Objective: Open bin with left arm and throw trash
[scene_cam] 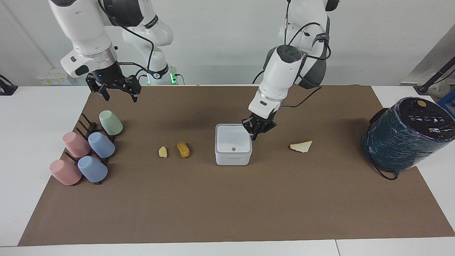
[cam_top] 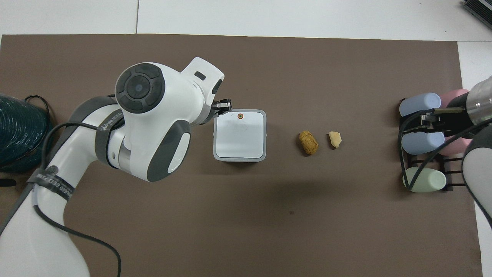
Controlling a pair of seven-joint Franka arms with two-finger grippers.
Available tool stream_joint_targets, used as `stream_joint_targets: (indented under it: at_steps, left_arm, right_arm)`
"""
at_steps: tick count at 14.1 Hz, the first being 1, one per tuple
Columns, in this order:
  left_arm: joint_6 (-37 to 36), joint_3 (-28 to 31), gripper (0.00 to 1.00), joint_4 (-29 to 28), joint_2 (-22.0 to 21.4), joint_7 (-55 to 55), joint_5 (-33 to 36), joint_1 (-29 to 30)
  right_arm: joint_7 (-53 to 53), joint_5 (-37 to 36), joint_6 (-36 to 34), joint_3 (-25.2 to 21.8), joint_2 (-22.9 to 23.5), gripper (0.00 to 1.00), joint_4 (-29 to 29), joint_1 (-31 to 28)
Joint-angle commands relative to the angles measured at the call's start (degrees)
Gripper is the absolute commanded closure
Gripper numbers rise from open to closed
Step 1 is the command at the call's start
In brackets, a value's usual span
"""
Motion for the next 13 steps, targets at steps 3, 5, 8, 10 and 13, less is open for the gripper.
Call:
stream_joint_targets:
  at_steps: [3, 5, 8, 10, 13]
  left_arm:
    - [4.78, 1.0, 1.0, 1.31, 5.18, -2.31, -1.0, -3.69]
    - [4.71, 0.91, 1.0, 0.61, 5.54, -2.84, -0.82, -4.32]
    - [4.97, 0.91, 1.0, -1.32, 5.71, -2.75, -0.82, -5.46]
    - [2.87, 1.0, 1.0, -0.2, 5.63, -2.75, -0.74, -5.29]
    - [-9.92, 1.7, 1.0, 7.44, 4.93, -2.22, -0.21, -3.1]
  right_arm:
    - [0.02, 0.64, -0.43, 0.24, -0.56, 0.0, -0.58, -0.58]
    - [0.02, 0.64, -0.43, 0.24, -0.56, 0.0, -0.58, -0.58]
    - [0.02, 0.64, -0.34, 0.16, -0.56, 0.0, -0.58, -0.58]
    - [0.02, 0.64, -0.43, 0.24, -0.56, 0.0, -0.58, -0.58]
    - [0.02, 0.64, -0.43, 0.16, -0.56, 0.0, -0.58, -0.58]
